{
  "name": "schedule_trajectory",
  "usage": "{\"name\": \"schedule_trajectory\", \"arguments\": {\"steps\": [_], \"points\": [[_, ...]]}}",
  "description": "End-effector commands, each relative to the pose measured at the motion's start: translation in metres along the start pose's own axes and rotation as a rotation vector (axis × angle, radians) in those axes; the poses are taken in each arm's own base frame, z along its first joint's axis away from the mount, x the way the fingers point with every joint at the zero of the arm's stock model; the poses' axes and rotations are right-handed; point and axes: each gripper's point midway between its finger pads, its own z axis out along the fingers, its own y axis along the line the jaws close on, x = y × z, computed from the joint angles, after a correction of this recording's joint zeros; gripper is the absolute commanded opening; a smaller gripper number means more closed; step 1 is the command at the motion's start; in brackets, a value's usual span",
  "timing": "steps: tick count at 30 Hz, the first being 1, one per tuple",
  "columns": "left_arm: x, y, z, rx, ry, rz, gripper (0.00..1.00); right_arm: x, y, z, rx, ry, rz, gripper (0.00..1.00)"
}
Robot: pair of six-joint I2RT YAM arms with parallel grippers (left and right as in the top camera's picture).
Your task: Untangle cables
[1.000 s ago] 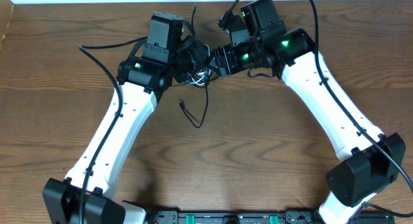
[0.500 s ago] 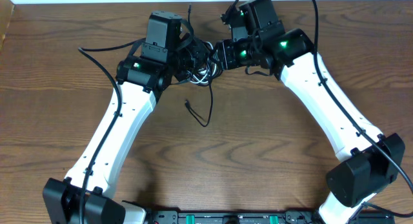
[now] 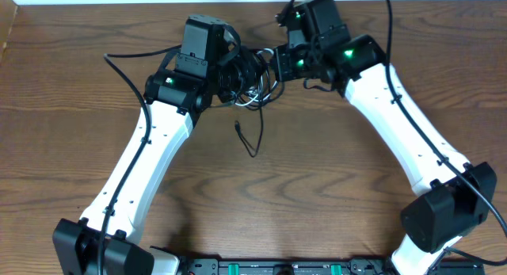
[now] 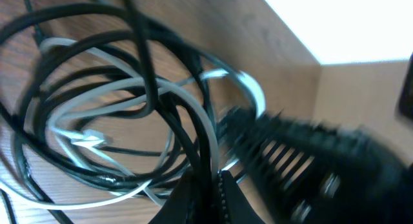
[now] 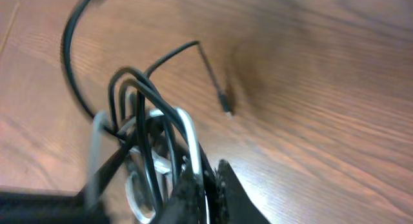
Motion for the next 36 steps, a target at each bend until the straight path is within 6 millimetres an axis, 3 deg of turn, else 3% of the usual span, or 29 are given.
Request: {"name": "schedule_trajectory", "arguments": {"steps": [1,7,12,17,25,31,36], "points": [[0.004,0.001,-0.003,0.004,0.027,0.236,0.07,-0.003,-0.052,0.001,0.119,0.000,0.079,0.01],[-0.006,0.019,-0.011,-0.035,0.025,0.284,0.07,-0.002,-0.104,-0.012,0.190,0.017,0.177,0.01],[-0.024,0.024,-0.029,-0.036,-0.032,0.327,0.07,0.002,-0.139,-0.022,0.236,0.032,0.246,0.01],[-0.051,0.033,-0.062,-0.052,-0.135,0.348,0.07,0.011,-0.168,-0.030,0.275,0.058,0.311,0.01],[-0.088,0.054,-0.132,-0.086,-0.326,0.286,0.07,0.027,-0.215,-0.043,0.334,0.100,0.422,0.01],[-0.093,0.076,-0.167,-0.137,-0.388,0.236,0.07,0.040,-0.250,-0.060,0.381,0.118,0.511,0.01],[-0.089,0.089,-0.173,-0.171,-0.373,0.215,0.07,0.049,-0.274,-0.075,0.418,0.120,0.569,0.01]]}}
